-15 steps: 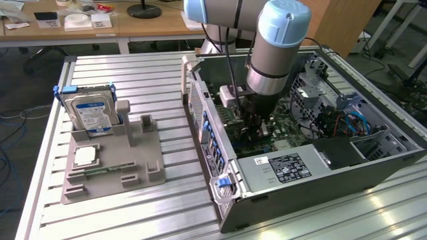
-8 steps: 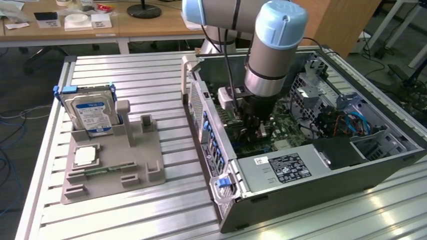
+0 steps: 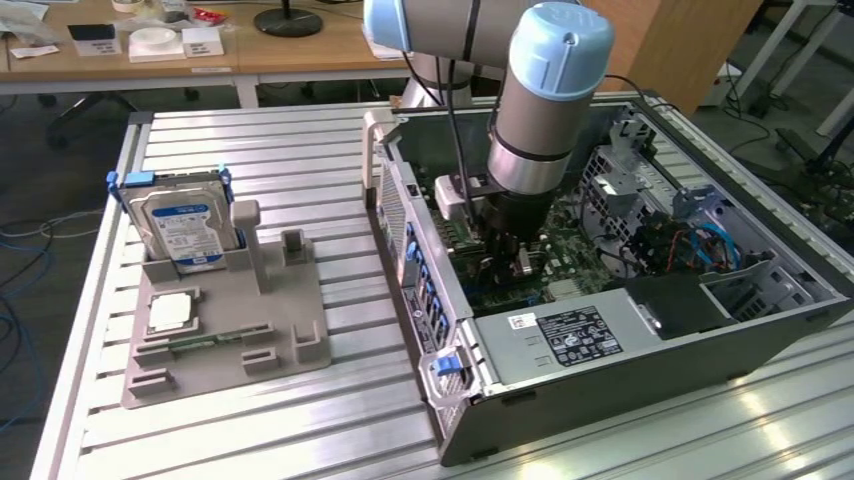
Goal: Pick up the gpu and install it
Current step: 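Insert the gpu into the slot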
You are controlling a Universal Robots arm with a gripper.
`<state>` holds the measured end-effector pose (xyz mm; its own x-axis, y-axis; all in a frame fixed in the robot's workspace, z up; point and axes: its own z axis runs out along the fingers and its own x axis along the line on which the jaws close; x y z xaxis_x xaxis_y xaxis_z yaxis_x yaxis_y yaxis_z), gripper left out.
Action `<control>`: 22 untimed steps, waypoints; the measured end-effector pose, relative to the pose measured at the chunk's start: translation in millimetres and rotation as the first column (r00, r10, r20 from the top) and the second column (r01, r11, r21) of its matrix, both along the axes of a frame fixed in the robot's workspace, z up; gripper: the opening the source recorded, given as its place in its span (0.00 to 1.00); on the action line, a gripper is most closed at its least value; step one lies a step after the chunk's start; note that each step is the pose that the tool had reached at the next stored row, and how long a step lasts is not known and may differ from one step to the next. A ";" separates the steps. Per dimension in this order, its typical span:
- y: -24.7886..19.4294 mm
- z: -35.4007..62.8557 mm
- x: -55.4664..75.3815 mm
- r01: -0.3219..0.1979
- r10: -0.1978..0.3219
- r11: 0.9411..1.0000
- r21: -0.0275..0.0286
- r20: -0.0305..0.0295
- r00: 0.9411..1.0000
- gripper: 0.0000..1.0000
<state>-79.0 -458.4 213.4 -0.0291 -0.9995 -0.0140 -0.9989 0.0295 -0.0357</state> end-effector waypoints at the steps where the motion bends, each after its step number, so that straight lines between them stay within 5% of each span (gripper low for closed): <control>1: 0.0 0.0 0.0 0.000 0.000 1.000 0.000 0.000 1.000 0.28; 3: 0.0 0.0 0.0 0.000 0.000 1.000 0.000 0.000 1.000 0.28; 4: 0.5 -1.0 -0.7 0.001 -0.001 1.000 0.005 -0.003 1.000 0.29; 8: 0.2 3.4 -0.4 0.000 0.000 1.000 0.002 -0.003 1.000 0.35; 22: 0.3 65.4 -0.4 0.000 0.000 1.000 0.002 -0.002 1.000 0.35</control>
<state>-79.4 -458.1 278.9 -0.0290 -0.9994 -0.0162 -0.9990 0.0296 -0.0339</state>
